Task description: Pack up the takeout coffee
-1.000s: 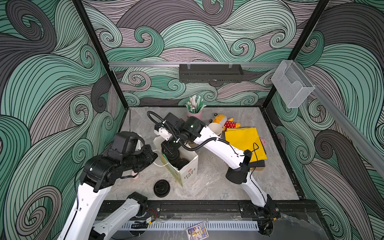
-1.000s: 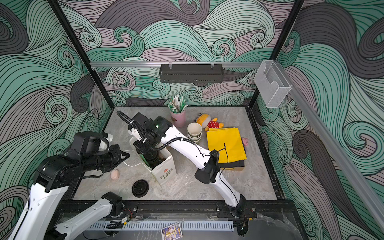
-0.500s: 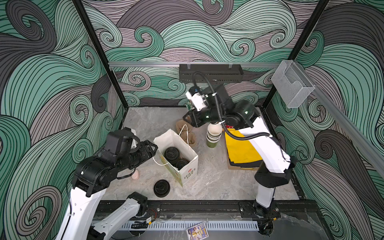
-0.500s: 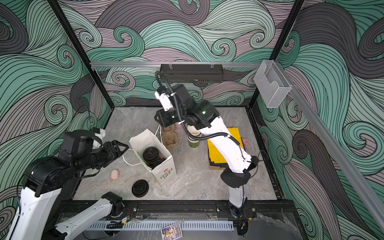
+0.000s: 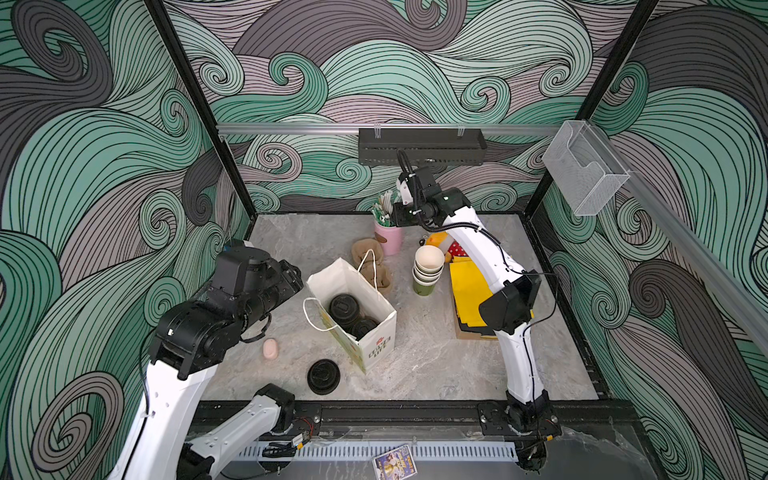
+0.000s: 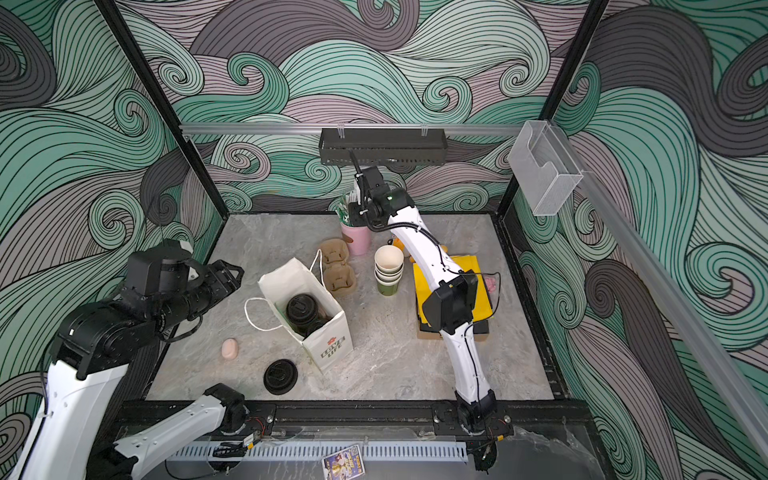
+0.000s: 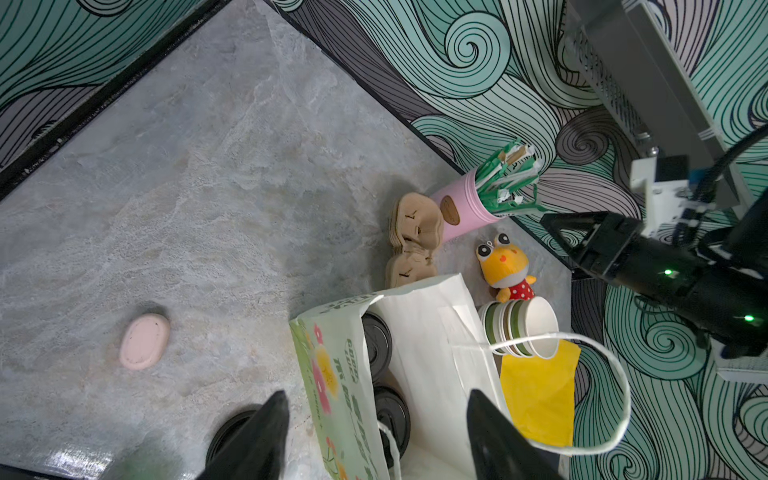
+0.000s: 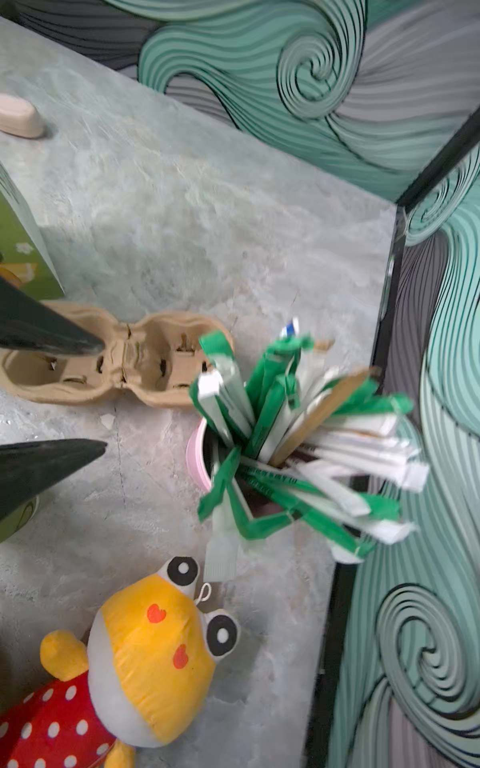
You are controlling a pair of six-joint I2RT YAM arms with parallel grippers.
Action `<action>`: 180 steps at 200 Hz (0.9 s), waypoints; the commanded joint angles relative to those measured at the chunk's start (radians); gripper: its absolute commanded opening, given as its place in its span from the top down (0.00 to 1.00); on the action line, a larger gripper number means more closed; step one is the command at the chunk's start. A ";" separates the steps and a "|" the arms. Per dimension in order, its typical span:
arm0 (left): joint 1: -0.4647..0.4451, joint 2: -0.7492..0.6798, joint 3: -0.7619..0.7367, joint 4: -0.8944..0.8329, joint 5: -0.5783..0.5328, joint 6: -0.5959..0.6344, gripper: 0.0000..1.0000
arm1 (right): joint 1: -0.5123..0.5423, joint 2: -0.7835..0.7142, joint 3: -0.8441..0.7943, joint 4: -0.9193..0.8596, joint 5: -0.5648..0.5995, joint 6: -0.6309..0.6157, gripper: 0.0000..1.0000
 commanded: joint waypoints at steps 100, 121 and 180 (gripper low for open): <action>0.004 0.102 0.021 0.148 -0.058 0.015 0.31 | -0.037 0.075 0.082 0.092 0.035 0.213 0.64; 0.004 0.106 0.013 0.160 -0.051 0.005 0.31 | -0.039 0.071 0.049 0.121 0.033 0.215 0.64; 0.003 0.109 0.009 0.167 -0.045 -0.006 0.31 | -0.035 0.105 0.043 0.171 0.041 0.222 0.67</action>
